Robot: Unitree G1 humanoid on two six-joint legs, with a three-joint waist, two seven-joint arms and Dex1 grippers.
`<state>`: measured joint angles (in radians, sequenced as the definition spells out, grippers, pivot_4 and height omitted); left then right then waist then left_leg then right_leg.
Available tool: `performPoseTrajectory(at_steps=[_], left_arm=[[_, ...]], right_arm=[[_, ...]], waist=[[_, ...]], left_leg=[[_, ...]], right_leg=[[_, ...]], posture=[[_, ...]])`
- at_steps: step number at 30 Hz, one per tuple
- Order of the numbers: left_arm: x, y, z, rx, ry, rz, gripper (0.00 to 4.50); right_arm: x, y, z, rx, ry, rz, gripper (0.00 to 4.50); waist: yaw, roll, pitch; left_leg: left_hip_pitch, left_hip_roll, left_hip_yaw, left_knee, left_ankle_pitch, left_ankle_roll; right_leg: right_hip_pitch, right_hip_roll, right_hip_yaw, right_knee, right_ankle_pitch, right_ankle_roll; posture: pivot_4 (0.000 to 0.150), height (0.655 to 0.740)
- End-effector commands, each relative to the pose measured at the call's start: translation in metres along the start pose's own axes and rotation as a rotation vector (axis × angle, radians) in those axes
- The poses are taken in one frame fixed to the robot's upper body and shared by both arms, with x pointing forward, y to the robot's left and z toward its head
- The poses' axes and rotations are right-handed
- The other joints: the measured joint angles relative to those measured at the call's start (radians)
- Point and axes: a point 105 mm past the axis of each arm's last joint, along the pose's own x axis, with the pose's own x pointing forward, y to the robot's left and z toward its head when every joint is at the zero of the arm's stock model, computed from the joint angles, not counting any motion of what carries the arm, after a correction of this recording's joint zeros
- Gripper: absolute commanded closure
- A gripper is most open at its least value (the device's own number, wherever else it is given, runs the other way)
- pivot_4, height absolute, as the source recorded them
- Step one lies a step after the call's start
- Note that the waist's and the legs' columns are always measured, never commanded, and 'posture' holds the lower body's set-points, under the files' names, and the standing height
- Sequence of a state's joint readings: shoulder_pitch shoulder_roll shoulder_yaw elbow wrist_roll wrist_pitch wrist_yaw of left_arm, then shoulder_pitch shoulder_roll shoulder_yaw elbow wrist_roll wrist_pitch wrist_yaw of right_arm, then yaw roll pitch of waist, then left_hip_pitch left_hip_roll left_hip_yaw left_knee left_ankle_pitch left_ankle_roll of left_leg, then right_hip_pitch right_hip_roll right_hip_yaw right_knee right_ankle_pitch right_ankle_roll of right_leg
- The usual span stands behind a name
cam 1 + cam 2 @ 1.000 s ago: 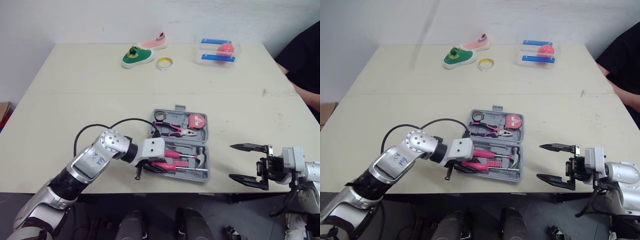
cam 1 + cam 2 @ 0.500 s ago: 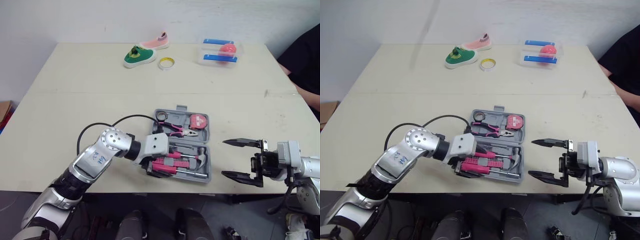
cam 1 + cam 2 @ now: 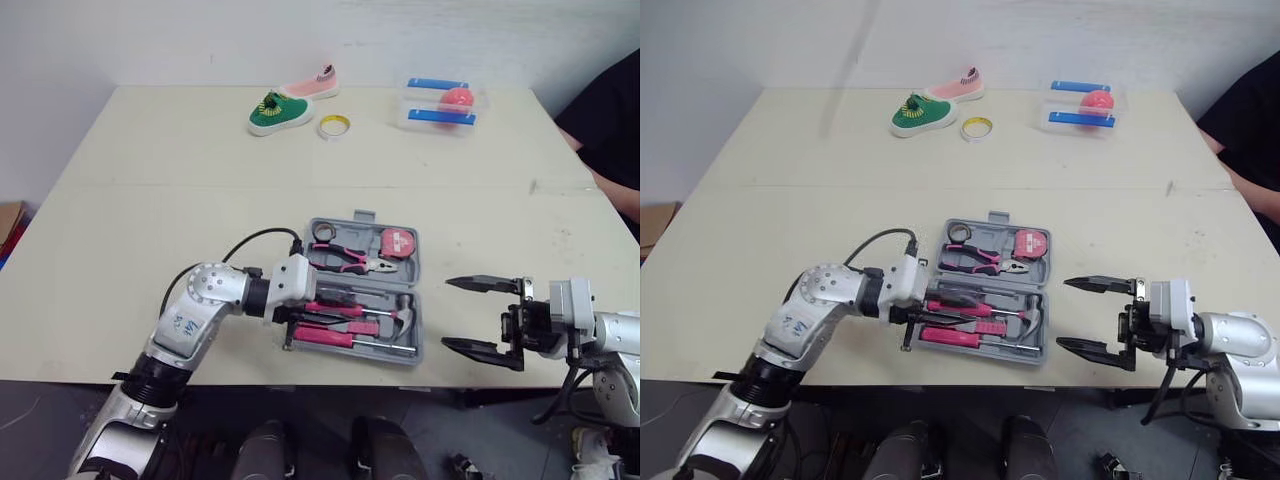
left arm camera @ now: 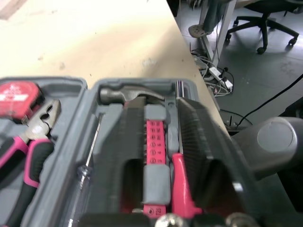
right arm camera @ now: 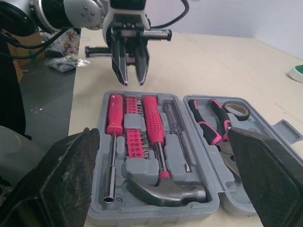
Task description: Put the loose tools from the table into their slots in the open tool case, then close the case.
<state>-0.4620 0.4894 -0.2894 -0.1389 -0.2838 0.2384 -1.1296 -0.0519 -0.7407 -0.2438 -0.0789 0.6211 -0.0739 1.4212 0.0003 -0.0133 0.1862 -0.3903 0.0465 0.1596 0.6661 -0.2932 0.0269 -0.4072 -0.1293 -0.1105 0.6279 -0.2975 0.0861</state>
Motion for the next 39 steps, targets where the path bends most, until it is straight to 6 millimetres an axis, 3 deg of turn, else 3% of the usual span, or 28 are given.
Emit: performPoseTrajectory(at_steps=[1,8,13,26,28,31,33,36,39], left_arm=[[0.006,-0.007,-0.01,-0.049,0.005,-0.023,4.42],[0.013,-0.006,-0.028,-0.068,0.085,-0.006,4.42],[0.013,-0.016,-0.043,-0.047,0.178,-0.051,4.42],[0.007,-0.03,-0.088,-0.193,0.404,-0.039,4.42],[0.009,-0.026,-0.078,-0.163,0.336,-0.021,4.42],[0.009,-0.011,-0.023,-0.048,0.009,0.032,4.42],[-0.009,0.004,-0.007,-0.078,-0.074,0.117,4.42],[-0.045,0.029,0.021,-0.077,-0.192,0.266,4.42],[-0.079,0.04,0.023,-0.062,-0.152,0.369,4.42]], right_arm=[[-0.006,0.001,0.008,-0.034,0.006,-0.017,0.0],[-0.008,0.001,0.004,-0.03,0.01,-0.035,0.0],[-0.012,0.006,-0.005,-0.015,0.011,-0.039,0.0],[-0.022,0.008,-0.02,0.002,0.015,-0.046,0.0],[-0.025,0.007,-0.022,0.017,0.023,-0.054,0.0],[-0.03,-0.007,-0.023,0.046,0.036,-0.145,0.0],[-0.033,-0.014,-0.022,0.061,0.053,-0.184,0.0],[-0.027,-0.008,-0.023,0.084,0.091,-0.126,0.0],[-0.022,-0.025,-0.021,0.131,0.073,-0.234,0.0]], waist=[[0.002,0.0,0.0],[0.001,0.0,0.0],[0.001,0.0,0.0],[0.0,0.001,-0.003],[0.0,0.003,-0.007],[-0.004,0.005,-0.008],[-0.003,0.005,-0.007],[-0.001,0.006,-0.007],[-0.003,0.006,-0.007]], left_leg=[[0.0,0.0,0.0,0.0,0.0,0.0],[0.0,0.0,0.0,0.0,0.0,0.0],[0.0,0.0,0.0,0.0,0.0,0.0],[0.007,0.001,-0.008,-0.001,-0.002,0.0],[0.008,0.001,-0.008,-0.001,-0.003,-0.001],[0.01,0.001,-0.008,-0.002,-0.003,-0.001],[0.007,0.002,-0.008,-0.002,-0.003,-0.002],[0.004,0.002,-0.01,-0.001,-0.001,-0.002],[0.003,0.002,-0.012,-0.001,-0.001,-0.003]], right_leg=[[0.0,0.0,0.0,0.0,0.0,0.0],[0.0,-0.001,0.0,0.0,0.0,0.0],[0.0,-0.001,0.0,0.0,0.0,0.0],[0.014,-0.002,0.0,-0.004,0.0,0.0],[0.015,-0.002,0.0,-0.005,0.0,-0.001],[0.016,-0.002,0.0,-0.006,-0.001,-0.001],[0.013,-0.002,0.0,-0.005,-0.001,-0.002],[0.009,-0.003,-0.002,-0.002,-0.001,-0.002],[0.01,-0.002,-0.004,-0.003,-0.001,-0.002]], posture=[[0.15,0.74],[0.15,0.74],[0.15,0.74],[0.15,0.74],[0.15,0.74],[0.15,0.74],[0.15,0.74],[0.15,0.74],[0.15,0.74]])
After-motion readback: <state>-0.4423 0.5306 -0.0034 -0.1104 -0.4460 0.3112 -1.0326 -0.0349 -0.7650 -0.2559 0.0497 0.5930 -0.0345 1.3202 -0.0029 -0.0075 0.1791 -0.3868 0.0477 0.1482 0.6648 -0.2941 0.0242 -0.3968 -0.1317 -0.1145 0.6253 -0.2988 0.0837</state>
